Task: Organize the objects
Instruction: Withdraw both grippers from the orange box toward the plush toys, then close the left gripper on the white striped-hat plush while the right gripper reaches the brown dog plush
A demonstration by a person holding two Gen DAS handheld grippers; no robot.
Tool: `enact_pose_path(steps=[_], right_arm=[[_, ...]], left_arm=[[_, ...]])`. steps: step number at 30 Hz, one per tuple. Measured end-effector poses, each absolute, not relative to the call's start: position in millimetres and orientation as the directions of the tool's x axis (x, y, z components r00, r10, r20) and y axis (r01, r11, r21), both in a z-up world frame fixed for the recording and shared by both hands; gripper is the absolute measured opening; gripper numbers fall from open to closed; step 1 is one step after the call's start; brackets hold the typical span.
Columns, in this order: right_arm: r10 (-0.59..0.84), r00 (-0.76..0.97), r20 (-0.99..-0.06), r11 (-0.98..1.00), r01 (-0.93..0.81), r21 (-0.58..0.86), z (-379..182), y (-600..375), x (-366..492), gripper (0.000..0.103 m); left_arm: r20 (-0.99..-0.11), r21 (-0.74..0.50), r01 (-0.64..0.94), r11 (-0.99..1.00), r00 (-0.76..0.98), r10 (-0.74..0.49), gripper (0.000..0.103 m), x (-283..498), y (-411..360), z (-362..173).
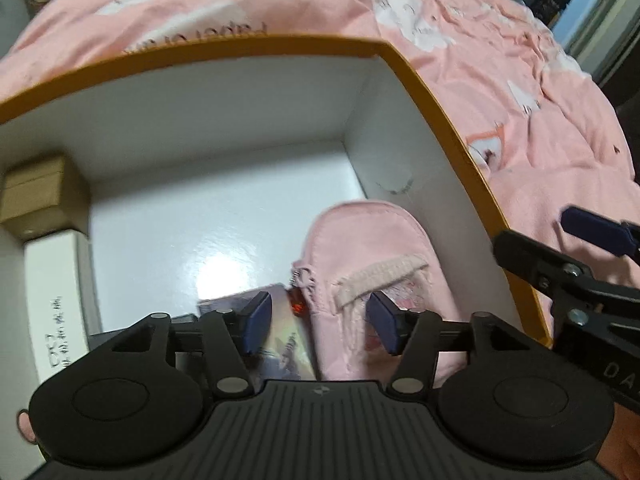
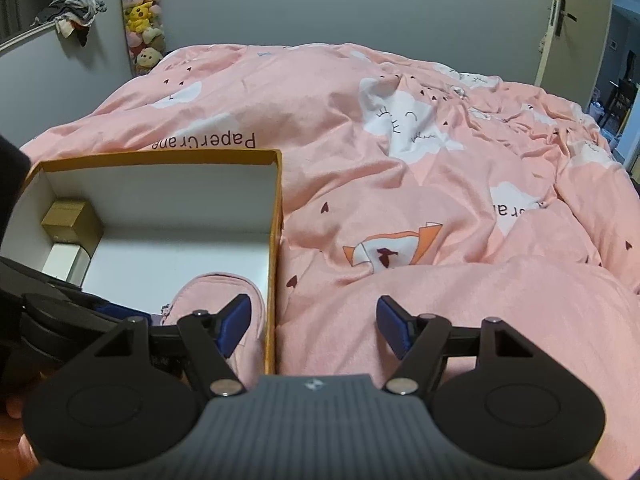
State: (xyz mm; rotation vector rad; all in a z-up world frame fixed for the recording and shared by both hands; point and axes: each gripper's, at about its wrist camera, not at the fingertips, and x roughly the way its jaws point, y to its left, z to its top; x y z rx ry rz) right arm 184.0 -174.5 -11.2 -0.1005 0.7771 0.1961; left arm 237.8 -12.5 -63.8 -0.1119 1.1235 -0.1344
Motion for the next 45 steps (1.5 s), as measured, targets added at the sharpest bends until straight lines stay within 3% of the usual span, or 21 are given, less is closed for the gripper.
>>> enact_pose_path(steps=[7,13,22,26,31,40,45], right_arm=[[0.138,0.706,-0.695,0.981,-0.191,0.0,-5.8,-180.7,170.5,0.075],[0.174,0.716,-0.676,0.978,-0.205,0.035,2.4,-183.5,144.7,0.08],[0.235,0.706,-0.668,0.964,-0.255,0.069,4.3,-183.3,90.8,0.081],[0.246,0.681,-0.69,0.958,-0.277,0.068,-4.4,-182.8,65.8,0.081],[0.25,0.63,-0.735,0.953,-0.294,0.072,-22.0,-182.0,40.3,0.081],[0.25,0.592,-0.766,0.939,-0.341,0.043,-38.2,-171.8,12.0,0.079],[0.245,0.565,-0.788,0.939,-0.341,0.048,-43.8,-173.5,8.0,0.069]], left_arm=[[-0.774,-0.225,-0.01,0.974,0.609,-0.172,0.069,205.4,9.0,-32.3],[-0.66,-0.278,0.044,0.96,0.718,-0.224,0.068,171.2,15.4,0.0],[-0.61,-0.281,0.13,0.951,0.741,-0.282,0.067,107.8,14.7,19.6],[-0.613,-0.274,0.139,0.952,0.737,-0.284,0.067,85.7,17.6,12.4],[-0.65,-0.122,0.144,0.982,0.736,-0.189,0.065,63.0,7.3,-9.3],[-0.763,-0.228,0.078,0.97,0.605,-0.228,0.055,50.0,20.6,-40.0],[-0.774,-0.309,0.057,0.949,0.564,-0.286,0.054,42.1,30.0,-53.9]])
